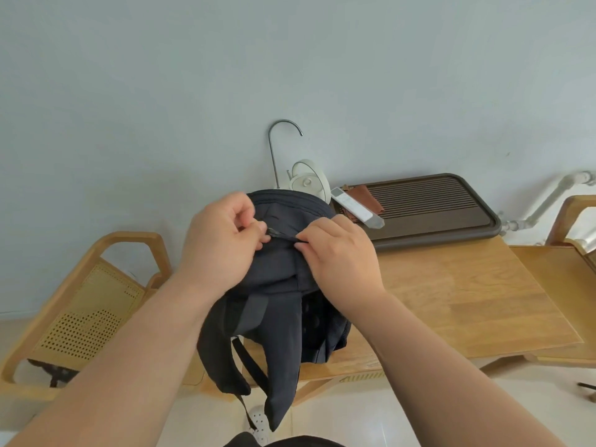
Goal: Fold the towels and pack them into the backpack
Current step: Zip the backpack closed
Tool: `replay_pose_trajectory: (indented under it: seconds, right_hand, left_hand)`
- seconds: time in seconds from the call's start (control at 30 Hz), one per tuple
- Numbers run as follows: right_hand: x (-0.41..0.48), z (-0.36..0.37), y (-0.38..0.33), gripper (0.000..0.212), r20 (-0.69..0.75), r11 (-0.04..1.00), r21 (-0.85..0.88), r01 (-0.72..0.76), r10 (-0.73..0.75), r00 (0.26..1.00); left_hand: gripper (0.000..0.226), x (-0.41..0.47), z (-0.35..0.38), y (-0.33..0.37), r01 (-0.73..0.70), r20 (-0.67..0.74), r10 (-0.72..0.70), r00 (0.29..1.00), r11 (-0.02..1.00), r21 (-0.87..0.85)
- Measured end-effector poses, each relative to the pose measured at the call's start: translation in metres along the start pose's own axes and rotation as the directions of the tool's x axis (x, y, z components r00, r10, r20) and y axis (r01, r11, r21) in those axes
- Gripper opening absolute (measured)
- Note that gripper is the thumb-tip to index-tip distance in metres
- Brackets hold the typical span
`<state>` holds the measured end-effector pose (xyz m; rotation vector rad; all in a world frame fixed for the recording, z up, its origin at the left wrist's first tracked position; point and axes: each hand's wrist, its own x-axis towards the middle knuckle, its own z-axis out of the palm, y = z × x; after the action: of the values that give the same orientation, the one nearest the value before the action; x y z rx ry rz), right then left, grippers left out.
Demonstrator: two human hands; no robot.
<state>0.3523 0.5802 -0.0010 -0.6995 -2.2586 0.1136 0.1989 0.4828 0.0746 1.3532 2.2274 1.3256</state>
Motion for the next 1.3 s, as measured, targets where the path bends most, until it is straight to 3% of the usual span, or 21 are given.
replay_pose_trajectory:
  seconds: [0.17,0.3,0.4,0.5,0.63,0.73,0.9,1.03,1.13,1.2,1.23,1.3]
  right_hand:
    - [-0.001,-0.01,0.031,0.016,0.03,0.999,-0.038,-0.038,0.039,0.999]
    - [0.009,-0.019,0.016,0.009,0.115,0.979,0.013,-0.204,0.202,0.973]
    - [0.023,-0.027,-0.027,0.042,0.282,0.97,0.141,-0.196,0.151,0.947]
    - [0.032,-0.014,-0.059,0.062,0.47,0.998,-0.035,-0.051,0.062,0.88]
    - [0.028,0.014,-0.06,0.023,0.346,0.977,-0.209,-0.043,0.115,0.931]
    - [0.016,0.029,-0.056,0.016,0.279,0.96,-0.275,-0.044,0.124,0.952]
    - [0.002,0.03,-0.045,0.018,0.286,0.894,-0.443,-0.061,0.205,0.936]
    - [0.022,0.026,-0.075,0.02,0.393,0.888,-0.401,-0.224,0.388,0.833]
    - [0.044,0.037,-0.124,0.054,0.466,0.945,-0.249,-0.211,0.307,0.83]
    - [0.05,0.054,-0.144,0.073,0.546,0.941,-0.328,-0.079,0.258,0.797]
    - [0.052,0.065,-0.149,0.07,0.555,0.919,-0.392,-0.036,0.267,0.788]
    - [0.051,0.076,-0.148,0.043,0.5,0.885,-0.465,-0.023,0.285,0.818]
  left_hand:
    - [0.038,0.011,-0.019,-0.013,0.128,-0.028,-0.132,0.991,0.984,-0.123]
    - [0.036,-0.002,-0.007,-0.024,0.166,-0.018,-0.174,0.985,0.963,-0.214]
    - [0.032,-0.009,-0.001,-0.029,0.166,0.008,-0.171,0.985,0.945,-0.282]
    - [0.031,-0.008,-0.004,-0.036,0.139,0.052,-0.129,0.99,0.944,-0.3]
    - [0.03,-0.007,-0.014,-0.058,0.109,0.087,-0.09,0.992,0.961,-0.254]
    - [0.027,-0.009,-0.02,-0.078,0.082,0.102,-0.062,0.993,0.974,-0.209]
    - [0.027,0.005,-0.041,-0.114,0.137,0.132,-0.109,0.985,0.964,-0.23]
    - [0.028,0.006,-0.052,-0.135,0.205,0.222,-0.144,0.964,0.935,-0.287]
    - [0.029,0.004,-0.059,-0.145,0.252,0.283,-0.142,0.949,0.88,-0.404]
    - [0.031,0.006,-0.066,-0.149,0.239,0.291,-0.112,0.95,0.86,-0.451]
    - [0.033,0.008,-0.071,-0.154,0.227,0.288,-0.099,0.952,0.861,-0.455]
    - [0.033,0.012,-0.075,-0.157,0.209,0.282,-0.086,0.956,0.872,-0.443]
